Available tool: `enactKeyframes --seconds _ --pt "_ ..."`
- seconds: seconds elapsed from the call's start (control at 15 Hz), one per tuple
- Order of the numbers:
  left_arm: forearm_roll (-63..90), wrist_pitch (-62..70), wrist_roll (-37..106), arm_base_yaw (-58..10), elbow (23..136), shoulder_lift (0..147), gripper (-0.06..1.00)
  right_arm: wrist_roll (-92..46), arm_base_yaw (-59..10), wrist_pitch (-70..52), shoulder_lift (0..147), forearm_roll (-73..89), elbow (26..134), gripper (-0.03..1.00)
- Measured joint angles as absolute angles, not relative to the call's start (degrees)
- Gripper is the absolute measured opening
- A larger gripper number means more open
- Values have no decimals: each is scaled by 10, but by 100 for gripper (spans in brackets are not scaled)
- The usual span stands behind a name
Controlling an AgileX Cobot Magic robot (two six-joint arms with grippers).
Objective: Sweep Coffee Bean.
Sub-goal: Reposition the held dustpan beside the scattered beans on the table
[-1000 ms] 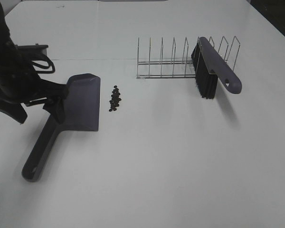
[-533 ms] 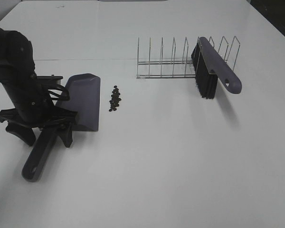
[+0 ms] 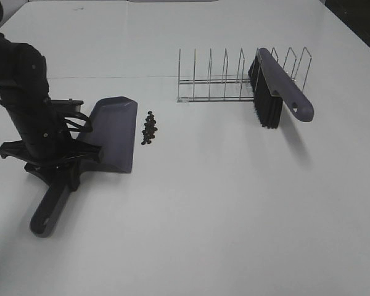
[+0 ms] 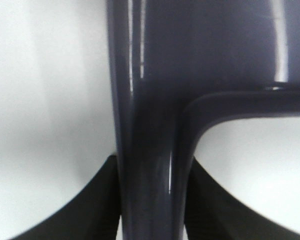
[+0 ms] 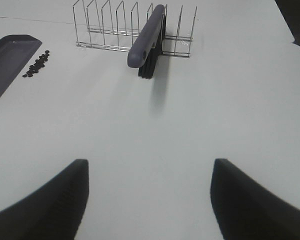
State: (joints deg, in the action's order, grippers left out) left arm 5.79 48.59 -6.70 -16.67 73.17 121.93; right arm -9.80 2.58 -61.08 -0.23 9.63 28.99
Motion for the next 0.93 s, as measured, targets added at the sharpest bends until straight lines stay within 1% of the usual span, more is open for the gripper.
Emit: enactKeyframes --seconds 0.33,0.67,0.93 --pt "49 504 -95 -167 731 1211 35 -98 26 -611 -2 96 290 61" --pt "39 517 -110 -167 727 1114 35 -98 26 -611 -2 97 290 61" --pt "39 517 -110 -167 727 1115 35 -98 26 -607 1 98 290 61"
